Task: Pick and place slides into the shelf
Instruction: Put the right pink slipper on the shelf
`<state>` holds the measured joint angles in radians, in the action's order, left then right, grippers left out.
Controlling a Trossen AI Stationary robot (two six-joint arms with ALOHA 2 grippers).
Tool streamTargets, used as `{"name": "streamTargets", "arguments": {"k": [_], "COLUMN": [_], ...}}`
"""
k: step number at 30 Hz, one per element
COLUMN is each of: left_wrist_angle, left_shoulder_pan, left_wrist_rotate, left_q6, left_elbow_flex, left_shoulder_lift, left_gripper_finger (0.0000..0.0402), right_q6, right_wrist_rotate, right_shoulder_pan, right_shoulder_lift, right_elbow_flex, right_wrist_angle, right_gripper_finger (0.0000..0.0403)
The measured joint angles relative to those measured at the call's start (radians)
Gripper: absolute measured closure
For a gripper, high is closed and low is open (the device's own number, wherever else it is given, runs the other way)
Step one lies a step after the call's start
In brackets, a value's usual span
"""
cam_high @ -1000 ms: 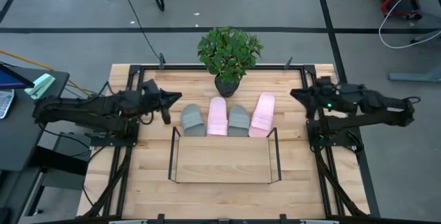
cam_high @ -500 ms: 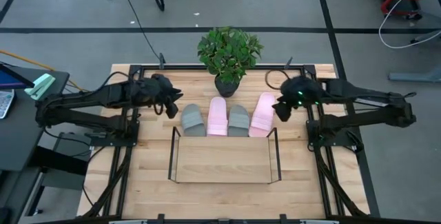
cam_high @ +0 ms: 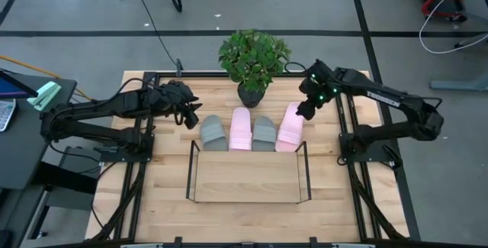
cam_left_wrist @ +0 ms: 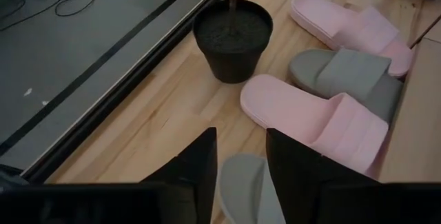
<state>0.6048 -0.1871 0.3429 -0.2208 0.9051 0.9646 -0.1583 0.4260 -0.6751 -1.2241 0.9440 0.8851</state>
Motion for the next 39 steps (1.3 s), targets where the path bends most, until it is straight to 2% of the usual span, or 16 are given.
{"name": "streamTargets", "arguments": {"k": [8, 16, 27, 39], "left_wrist_angle": [0.003, 0.015, 0.014, 0.014], "left_shoulder_pan": [0.000, 0.000, 0.000, 0.000], "left_wrist_rotate": [0.000, 0.000, -0.001, -0.001], "left_q6": [-0.031, -0.052, -0.057, -0.083], "left_elbow_flex": [0.000, 0.000, 0.000, 0.000], "left_shoulder_lift": [0.000, 0.000, 0.000, 0.000], "left_gripper_finger": [0.0276, 0.0269, 0.0280, 0.0269], "right_q6": [0.068, 0.062, 0.106, 0.137], "right_wrist_rotate": [0.019, 0.064, 0.078, 0.123], "right_shoulder_pan": [-0.026, -0.025, -0.016, -0.016], "right_shoulder_lift": [-0.101, -0.165, -0.256, -0.341], "right_elbow_flex": [0.000, 0.000, 0.000, 0.000], "right_wrist_angle": [0.000, 0.000, 0.000, -0.018], "right_gripper_finger": [0.0169, 0.0170, 0.0170, 0.0170]}}
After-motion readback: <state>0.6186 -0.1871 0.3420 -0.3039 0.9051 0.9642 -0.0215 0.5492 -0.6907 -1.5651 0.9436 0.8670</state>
